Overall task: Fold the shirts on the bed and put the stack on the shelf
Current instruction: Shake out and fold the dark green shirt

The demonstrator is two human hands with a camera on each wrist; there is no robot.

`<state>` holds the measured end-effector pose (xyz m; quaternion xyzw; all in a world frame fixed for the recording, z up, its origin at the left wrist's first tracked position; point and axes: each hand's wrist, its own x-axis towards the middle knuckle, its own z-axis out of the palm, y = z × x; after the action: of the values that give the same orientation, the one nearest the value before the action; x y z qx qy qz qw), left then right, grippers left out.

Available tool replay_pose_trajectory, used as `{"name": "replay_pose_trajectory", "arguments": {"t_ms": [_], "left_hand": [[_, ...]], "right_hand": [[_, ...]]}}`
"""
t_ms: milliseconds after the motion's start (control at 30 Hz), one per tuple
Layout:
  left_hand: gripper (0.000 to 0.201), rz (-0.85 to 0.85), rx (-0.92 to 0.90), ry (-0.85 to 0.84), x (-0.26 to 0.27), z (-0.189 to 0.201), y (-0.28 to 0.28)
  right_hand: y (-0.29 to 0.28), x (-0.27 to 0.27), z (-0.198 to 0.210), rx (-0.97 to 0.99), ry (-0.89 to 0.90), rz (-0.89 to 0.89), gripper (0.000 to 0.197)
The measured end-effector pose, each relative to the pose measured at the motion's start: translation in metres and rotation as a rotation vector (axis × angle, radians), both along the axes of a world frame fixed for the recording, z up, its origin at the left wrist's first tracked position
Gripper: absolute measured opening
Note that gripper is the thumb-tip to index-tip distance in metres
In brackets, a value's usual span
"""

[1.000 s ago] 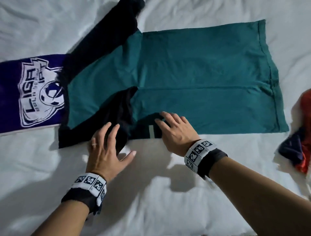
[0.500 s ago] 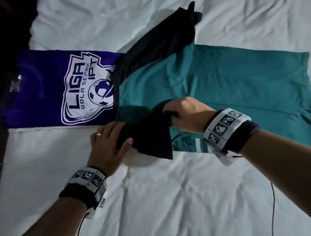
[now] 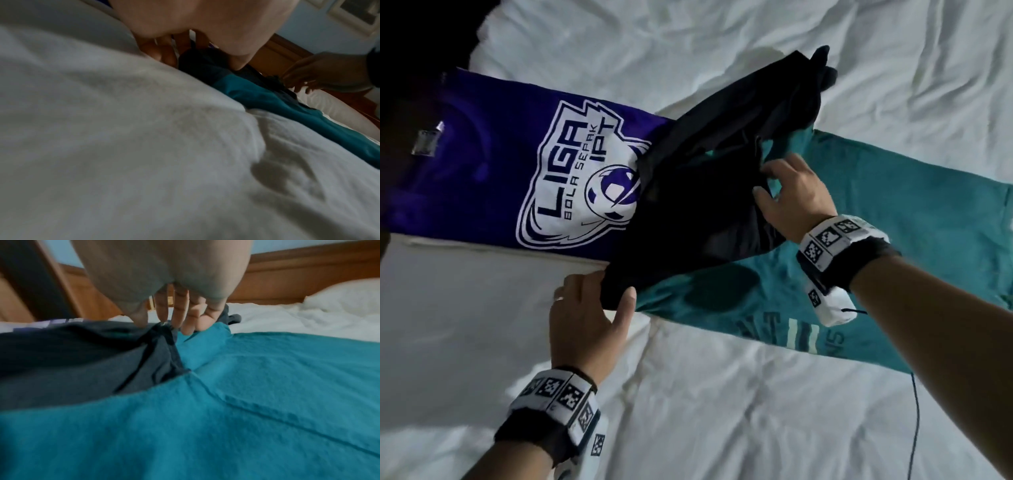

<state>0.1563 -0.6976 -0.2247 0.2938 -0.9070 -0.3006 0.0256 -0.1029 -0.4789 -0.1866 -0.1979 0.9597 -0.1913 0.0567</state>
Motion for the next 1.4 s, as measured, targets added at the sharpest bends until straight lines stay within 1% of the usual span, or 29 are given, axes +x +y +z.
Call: {"name": "replay_pose_trajectory", "arguments": {"t_ms": [67, 133, 200, 233, 300, 333, 367, 400, 467, 533, 600, 667, 700, 733, 767, 833, 867, 933, 1000, 1033, 1100, 1167, 1200, 1233, 1267, 1300, 1333, 1400], "left_hand": [[0.048, 0.035, -0.012, 0.001, 0.002, -0.002, -0.001], [0.048, 0.082, -0.018, -0.056, 0.002, -0.002, -0.003], [0.045, 0.128, -0.012, -0.152, 0.003, -0.005, -0.007], [0.041, 0.121, 0.0, -0.181, 0.003, -0.007, -0.009], [0.031, 0.073, 0.016, -0.173, 0.003, -0.008, -0.01], [0.026, 0.059, 0.03, -0.157, 0.003, -0.007, -0.011], [0.022, 0.066, 0.058, -0.129, 0.003, -0.006, -0.012], [0.018, 0.091, 0.095, -0.095, 0.004, -0.004, -0.012], [0.016, 0.157, 0.218, -0.036, 0.004, 0.0, -0.015], [0.016, 0.219, 0.374, 0.022, 0.006, 0.003, -0.019], [0.02, 0.278, 0.428, 0.077, 0.007, 0.007, -0.025], [0.023, 0.268, 0.404, 0.077, 0.007, 0.01, -0.031], [0.024, 0.247, 0.38, 0.046, 0.005, 0.013, -0.03], [0.027, 0.217, 0.318, 0.015, 0.004, 0.015, -0.028], [0.033, 0.168, 0.195, 0.009, 0.002, 0.016, -0.025], [0.043, -0.018, -0.053, 0.035, -0.001, 0.019, -0.016], [0.044, -0.118, -0.129, 0.051, -0.001, 0.017, -0.01], [0.044, -0.238, -0.208, 0.04, 0.0, 0.01, -0.006], [0.045, -0.243, -0.23, 0.006, 0.002, 0.003, -0.007], [0.045, -0.215, -0.221, -0.003, 0.002, 0.001, -0.008], [0.044, -0.141, -0.175, -0.018, 0.004, 0.001, -0.011], [0.05, -0.068, -0.114, -0.06, 0.005, 0.001, -0.011], [0.052, -0.038, -0.093, -0.083, 0.005, 0.002, -0.011], [0.053, -0.012, -0.079, -0.11, 0.004, 0.003, -0.012], [0.052, 0.009, -0.057, -0.154, 0.002, 0.004, -0.013], [0.051, 0.027, -0.03, -0.215, 0.0, 0.005, -0.014], [0.048, 0.036, -0.008, -0.266, -0.002, 0.004, -0.015], [0.041, 0.028, 0.02, -0.284, -0.002, 0.004, -0.017]], "right_hand": [[0.002, -0.001, -0.004, 0.049, -0.069, -0.027, 0.046], [-0.001, -0.006, -0.007, 0.075, -0.19, -0.105, 0.056], [-0.005, -0.012, -0.01, 0.11, -0.296, -0.102, 0.059], [-0.006, -0.013, -0.011, 0.085, -0.321, -0.107, 0.056], [0.001, -0.016, -0.008, -0.035, -0.27, -0.215, 0.046], [0.007, -0.016, -0.007, -0.092, -0.2, -0.281, 0.043], [0.015, -0.013, -0.006, -0.105, -0.107, -0.306, 0.041], [0.022, -0.008, -0.006, -0.078, -0.014, -0.263, 0.04], [0.03, 0.013, -0.01, -0.044, 0.107, -0.042, 0.034], [0.03, 0.047, -0.014, -0.099, 0.084, 0.163, 0.021], [0.029, 0.081, -0.018, -0.069, 0.048, 0.352, 0.015], [0.029, 0.096, -0.023, 0.056, 0.036, 0.46, 0.02], [0.027, 0.093, -0.02, 0.097, 0.024, 0.446, 0.022], [0.023, 0.085, -0.017, 0.113, 0.022, 0.401, 0.022], [0.017, 0.074, -0.012, 0.116, 0.021, 0.354, 0.021], [0.0, 0.051, -0.001, 0.148, -0.032, 0.296, 0.02], [-0.009, 0.04, 0.003, 0.197, -0.07, 0.286, 0.02], [-0.027, 0.02, 0.006, 0.339, -0.176, 0.266, 0.021], [-0.042, 0.005, 0.007, 0.401, -0.265, 0.262, 0.022], [-0.047, -0.002, 0.008, 0.38, -0.265, 0.246, 0.022], [-0.055, -0.015, 0.011, 0.241, -0.153, 0.158, 0.026], [-0.059, -0.025, 0.015, 0.063, -0.045, 0.055, 0.045], [-0.059, -0.025, 0.016, 0.021, 0.005, 0.048, 0.051], [-0.059, -0.022, 0.016, -0.004, 0.078, 0.08, 0.049], [-0.057, -0.016, 0.012, -0.019, 0.145, 0.143, 0.041], [-0.054, -0.009, 0.006, -0.019, 0.169, 0.216, 0.03], [-0.05, 0.001, 0.001, 0.003, 0.137, 0.279, 0.023], [-0.046, 0.016, -0.007, 0.068, -0.016, 0.35, 0.025]]}}
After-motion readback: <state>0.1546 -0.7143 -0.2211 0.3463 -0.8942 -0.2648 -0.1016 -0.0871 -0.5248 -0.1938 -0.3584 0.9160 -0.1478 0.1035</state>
